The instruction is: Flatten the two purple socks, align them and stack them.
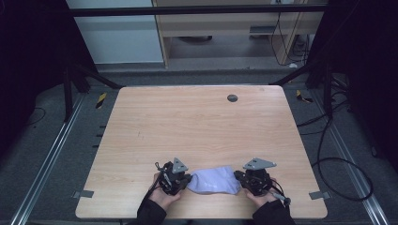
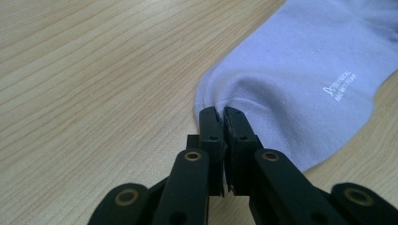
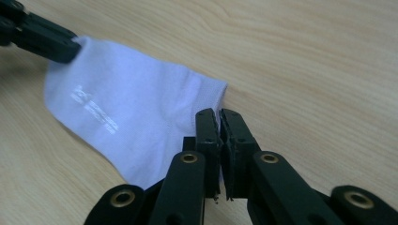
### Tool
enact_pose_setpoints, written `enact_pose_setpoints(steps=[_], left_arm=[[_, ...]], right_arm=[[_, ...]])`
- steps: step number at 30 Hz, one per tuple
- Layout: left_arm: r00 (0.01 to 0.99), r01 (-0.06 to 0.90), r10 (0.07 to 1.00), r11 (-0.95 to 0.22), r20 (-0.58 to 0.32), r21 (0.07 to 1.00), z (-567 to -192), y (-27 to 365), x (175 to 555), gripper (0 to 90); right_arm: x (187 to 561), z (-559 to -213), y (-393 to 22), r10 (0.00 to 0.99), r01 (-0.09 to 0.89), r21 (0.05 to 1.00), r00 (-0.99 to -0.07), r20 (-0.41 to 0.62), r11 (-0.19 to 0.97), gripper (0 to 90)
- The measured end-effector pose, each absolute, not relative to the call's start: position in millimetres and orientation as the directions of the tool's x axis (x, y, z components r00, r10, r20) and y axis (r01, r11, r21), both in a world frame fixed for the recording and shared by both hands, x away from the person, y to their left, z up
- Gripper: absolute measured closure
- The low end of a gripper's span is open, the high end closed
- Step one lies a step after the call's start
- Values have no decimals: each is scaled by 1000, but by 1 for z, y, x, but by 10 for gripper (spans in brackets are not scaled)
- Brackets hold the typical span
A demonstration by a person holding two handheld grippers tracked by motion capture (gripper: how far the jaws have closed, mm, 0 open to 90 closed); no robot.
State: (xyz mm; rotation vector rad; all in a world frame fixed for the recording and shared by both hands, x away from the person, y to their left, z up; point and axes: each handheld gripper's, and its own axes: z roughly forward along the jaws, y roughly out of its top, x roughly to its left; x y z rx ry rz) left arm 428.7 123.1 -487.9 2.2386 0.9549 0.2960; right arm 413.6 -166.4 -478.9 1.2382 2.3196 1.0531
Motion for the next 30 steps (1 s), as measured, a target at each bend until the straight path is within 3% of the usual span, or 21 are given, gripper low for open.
enact_pose_setpoints(steps=[6,10,17,22,30], left_arm=[[710,549,703,-507,-50,664,-486,124,429,857],[701,540,711,-481,-53,691,-478,126,426,782],[729,474,683,-466,-37,747,-465,109,420,775],[753,483,658,-523,-28,702,-482,92,422,805],[761,508,647,-548,-49,664,-488,96,420,807]], right_arm=[[416,-484,-168,819,593,715,-572,50,371,842],[411,-479,-170,820,566,748,-570,52,346,797],[405,-475,-163,783,535,778,-615,92,329,894],[406,-488,-153,766,562,736,-637,92,378,900],[408,-496,-155,775,587,702,-627,79,404,900]])
